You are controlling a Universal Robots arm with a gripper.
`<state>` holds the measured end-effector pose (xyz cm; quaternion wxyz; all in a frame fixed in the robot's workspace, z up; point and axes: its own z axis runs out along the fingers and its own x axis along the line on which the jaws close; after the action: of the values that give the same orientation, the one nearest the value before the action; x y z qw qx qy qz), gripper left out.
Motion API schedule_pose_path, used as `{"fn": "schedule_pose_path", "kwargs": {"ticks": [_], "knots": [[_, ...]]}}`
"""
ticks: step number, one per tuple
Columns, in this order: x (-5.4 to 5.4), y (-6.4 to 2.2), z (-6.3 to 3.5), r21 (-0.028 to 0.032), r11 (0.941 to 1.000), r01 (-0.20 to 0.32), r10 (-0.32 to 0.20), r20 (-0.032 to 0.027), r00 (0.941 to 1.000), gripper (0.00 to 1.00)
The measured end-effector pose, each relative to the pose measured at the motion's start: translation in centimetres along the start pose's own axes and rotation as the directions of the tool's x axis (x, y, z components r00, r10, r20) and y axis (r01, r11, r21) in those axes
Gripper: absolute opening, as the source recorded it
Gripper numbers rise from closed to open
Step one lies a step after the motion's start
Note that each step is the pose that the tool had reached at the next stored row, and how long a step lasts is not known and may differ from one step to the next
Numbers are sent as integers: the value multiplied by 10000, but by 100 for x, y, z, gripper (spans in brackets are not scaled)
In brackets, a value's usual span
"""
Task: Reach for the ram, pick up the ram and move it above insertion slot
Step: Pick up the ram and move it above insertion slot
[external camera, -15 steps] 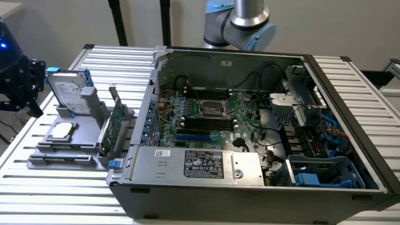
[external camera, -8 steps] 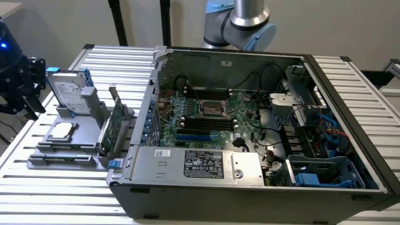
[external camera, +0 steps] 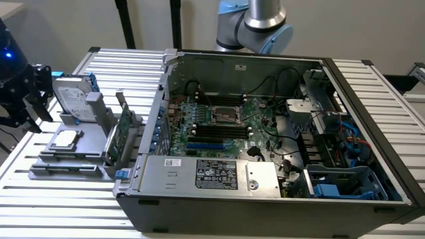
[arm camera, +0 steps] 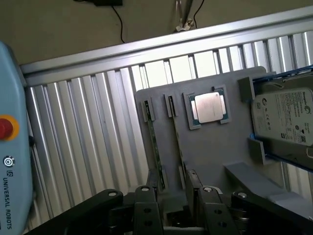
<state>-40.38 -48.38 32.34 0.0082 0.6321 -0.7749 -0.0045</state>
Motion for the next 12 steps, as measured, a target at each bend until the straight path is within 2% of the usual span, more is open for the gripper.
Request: {"fn": "schedule_pose_path", "kwargs": {"ticks": [12], "knots": [[30,-11,220,2,10000,60,-60,0,10000,36]]}}
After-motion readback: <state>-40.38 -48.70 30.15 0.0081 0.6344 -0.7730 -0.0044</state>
